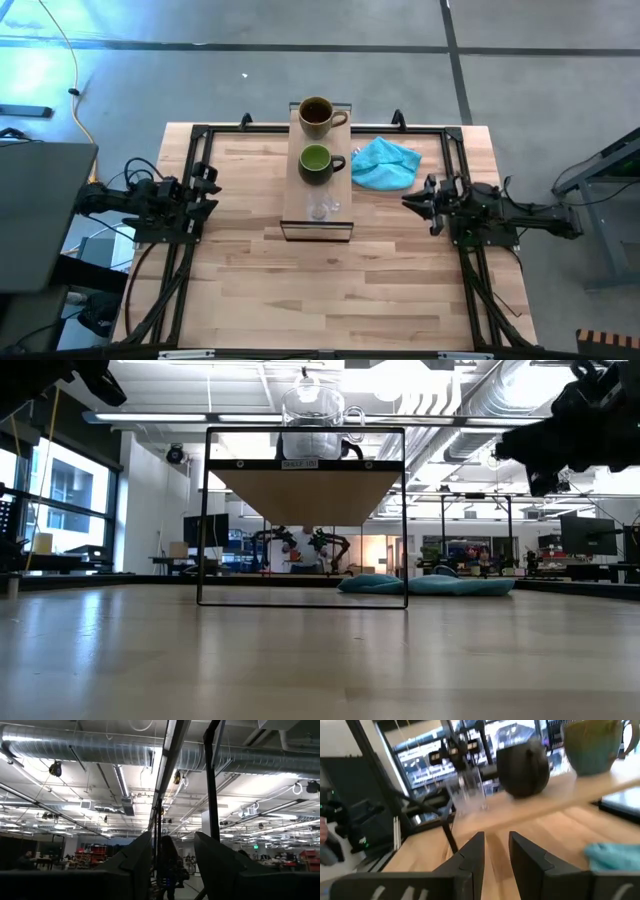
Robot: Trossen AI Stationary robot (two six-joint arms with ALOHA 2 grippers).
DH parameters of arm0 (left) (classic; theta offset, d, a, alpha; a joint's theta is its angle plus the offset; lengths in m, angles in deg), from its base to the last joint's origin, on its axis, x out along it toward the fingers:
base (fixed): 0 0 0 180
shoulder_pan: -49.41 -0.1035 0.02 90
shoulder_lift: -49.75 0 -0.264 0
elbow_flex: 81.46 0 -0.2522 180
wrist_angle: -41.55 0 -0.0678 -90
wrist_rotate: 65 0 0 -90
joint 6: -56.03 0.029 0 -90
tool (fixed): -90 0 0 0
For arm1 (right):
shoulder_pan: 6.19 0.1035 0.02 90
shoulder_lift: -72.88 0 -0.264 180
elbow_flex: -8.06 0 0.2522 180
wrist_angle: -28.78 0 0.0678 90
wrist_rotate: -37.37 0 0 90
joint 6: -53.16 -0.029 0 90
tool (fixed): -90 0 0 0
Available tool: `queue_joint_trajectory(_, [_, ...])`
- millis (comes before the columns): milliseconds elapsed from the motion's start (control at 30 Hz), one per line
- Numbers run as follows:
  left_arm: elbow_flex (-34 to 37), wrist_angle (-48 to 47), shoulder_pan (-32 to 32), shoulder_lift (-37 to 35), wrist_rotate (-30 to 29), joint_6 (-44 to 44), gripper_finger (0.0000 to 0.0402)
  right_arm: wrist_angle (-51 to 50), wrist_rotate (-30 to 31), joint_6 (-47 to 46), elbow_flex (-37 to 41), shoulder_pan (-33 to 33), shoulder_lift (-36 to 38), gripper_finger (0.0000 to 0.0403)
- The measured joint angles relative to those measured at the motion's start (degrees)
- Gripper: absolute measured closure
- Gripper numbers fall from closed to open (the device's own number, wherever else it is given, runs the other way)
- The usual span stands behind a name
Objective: Stack small to large cups/mugs on shelf
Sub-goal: Return to Home Position
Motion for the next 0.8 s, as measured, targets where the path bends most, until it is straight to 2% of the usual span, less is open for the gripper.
queue_joint_trajectory(100, [0.00, -0.02, 0.00, 0.00, 0.00, -0.55, 0.0263, -2.69, -0.61, -0.54, 0.00, 0.00, -0.02, 0.0322])
queue_joint_trajectory(533, [0.00, -0.37, 0.00, 0.00, -0.02, -0.47, 0.0263, -2.90, -1.14, 2.70, -0.02, 0.09, -0.82, 0.0322])
queue_joint_trajectory(800, [0.02, 4.02, 0.00, -0.02, 1.70, 6.97, 0.0263, -3.03, -0.83, 2.72, -0.04, 0.09, -1.78, 0.0322])
